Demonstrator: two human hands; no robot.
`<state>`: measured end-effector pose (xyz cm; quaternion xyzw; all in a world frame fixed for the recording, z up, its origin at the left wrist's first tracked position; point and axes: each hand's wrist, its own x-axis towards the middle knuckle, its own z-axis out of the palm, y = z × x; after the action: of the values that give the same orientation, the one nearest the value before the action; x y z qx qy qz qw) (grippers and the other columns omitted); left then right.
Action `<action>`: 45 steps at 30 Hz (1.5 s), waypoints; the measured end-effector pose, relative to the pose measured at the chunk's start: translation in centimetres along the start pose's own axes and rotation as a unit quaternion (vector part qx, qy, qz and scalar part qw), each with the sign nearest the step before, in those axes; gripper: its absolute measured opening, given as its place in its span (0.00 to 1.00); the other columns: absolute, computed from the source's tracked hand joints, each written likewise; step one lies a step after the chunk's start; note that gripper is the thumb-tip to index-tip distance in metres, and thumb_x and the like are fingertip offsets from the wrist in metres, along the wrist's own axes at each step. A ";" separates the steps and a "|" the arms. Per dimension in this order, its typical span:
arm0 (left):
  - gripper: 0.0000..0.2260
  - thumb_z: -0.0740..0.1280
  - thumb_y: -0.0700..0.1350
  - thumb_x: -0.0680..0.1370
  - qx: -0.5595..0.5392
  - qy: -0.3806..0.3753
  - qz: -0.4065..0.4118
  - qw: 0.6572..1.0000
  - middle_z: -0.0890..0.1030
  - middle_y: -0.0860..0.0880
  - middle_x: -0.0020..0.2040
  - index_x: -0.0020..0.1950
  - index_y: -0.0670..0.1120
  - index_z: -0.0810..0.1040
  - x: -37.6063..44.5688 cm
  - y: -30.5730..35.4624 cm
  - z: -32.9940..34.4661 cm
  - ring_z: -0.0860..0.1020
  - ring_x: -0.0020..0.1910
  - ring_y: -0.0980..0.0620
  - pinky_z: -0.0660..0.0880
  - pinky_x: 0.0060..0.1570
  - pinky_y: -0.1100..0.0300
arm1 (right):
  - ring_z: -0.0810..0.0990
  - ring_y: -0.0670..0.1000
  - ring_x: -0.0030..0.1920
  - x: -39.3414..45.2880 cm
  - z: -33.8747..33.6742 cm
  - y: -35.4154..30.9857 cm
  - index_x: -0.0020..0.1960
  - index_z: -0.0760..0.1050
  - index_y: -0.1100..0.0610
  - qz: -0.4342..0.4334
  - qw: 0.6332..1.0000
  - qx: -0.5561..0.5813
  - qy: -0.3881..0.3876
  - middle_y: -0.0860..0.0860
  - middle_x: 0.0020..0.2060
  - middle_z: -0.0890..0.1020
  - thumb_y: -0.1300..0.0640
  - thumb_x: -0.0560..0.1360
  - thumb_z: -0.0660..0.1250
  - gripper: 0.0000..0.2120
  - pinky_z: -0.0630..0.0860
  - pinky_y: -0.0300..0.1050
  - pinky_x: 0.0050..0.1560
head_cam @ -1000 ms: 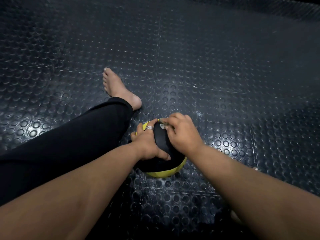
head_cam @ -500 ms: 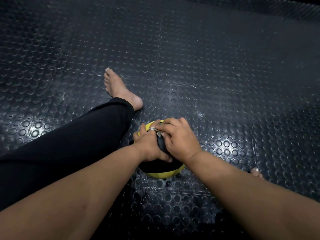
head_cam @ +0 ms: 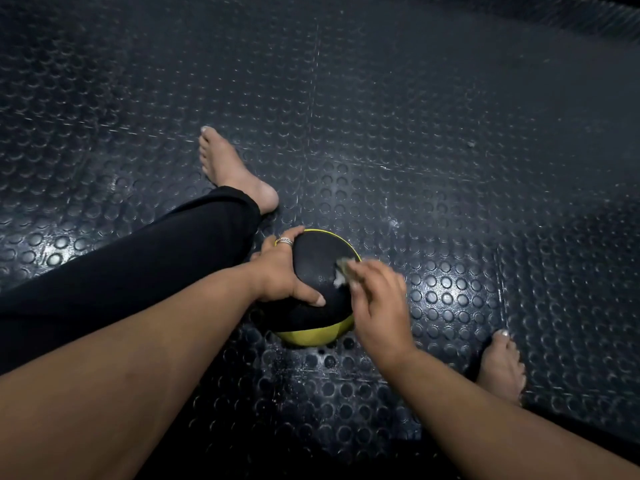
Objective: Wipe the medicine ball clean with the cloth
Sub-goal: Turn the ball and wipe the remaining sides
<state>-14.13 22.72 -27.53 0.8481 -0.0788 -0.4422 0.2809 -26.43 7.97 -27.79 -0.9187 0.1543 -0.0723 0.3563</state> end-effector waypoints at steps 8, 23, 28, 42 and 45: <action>0.56 0.84 0.48 0.59 -0.061 -0.015 -0.006 0.998 0.58 0.49 0.72 0.77 0.61 0.52 0.3 0.0 -1.0 0.62 0.71 0.47 0.63 0.70 0.57 | 0.76 0.53 0.58 9.7 1.0 -0.4 0.57 0.79 0.56 0.173 0.978 0.041 -0.106 0.53 0.56 0.79 0.59 0.78 0.61 0.12 0.71 0.45 0.62; 0.70 0.83 0.53 0.38 -0.343 0.018 -0.096 0.934 0.67 0.50 0.71 0.77 0.56 0.55 1.0 2.3 -0.6 0.70 0.66 0.40 0.69 0.62 0.34 | 0.72 0.50 0.59 3.2 -2.1 -0.5 0.65 0.74 0.57 0.175 0.984 0.036 0.025 0.52 0.56 0.75 0.57 0.79 0.61 0.16 0.67 0.41 0.63; 0.55 0.82 0.46 0.62 -0.402 0.060 -0.128 0.905 0.64 0.45 0.74 0.79 0.52 0.50 0.2 3.6 0.0 0.68 0.68 0.37 0.69 0.55 0.43 | 0.71 0.56 0.61 7.1 -0.6 -1.1 0.64 0.75 0.55 0.133 0.990 -0.038 -0.041 0.52 0.58 0.75 0.58 0.79 0.59 0.15 0.67 0.44 0.64; 0.38 0.79 0.51 0.65 -0.406 0.034 -0.152 0.900 0.75 0.41 0.65 0.71 0.48 0.65 0.6 2.1 -1.9 0.74 0.59 0.33 0.68 0.53 0.24 | 0.74 0.49 0.36 3.0 -3.3 3.3 0.59 0.76 0.59 0.456 0.867 0.185 0.081 0.49 0.36 0.77 0.61 0.79 0.60 0.12 0.69 0.41 0.34; 0.39 0.75 0.54 0.68 -0.283 0.152 -0.088 0.943 0.69 0.43 0.71 0.75 0.53 0.62 1.7 2.5 -2.1 0.71 0.66 0.39 0.70 0.66 0.41 | 0.78 0.53 0.42 3.8 -2.9 3.1 0.61 0.76 0.60 0.448 0.871 0.191 0.066 0.54 0.44 0.81 0.61 0.79 0.60 0.12 0.76 0.47 0.46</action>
<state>-11.17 20.86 -26.36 0.7944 0.1681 -0.3353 0.4778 -24.31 2.74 -27.68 -0.6585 0.5555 0.0064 0.5077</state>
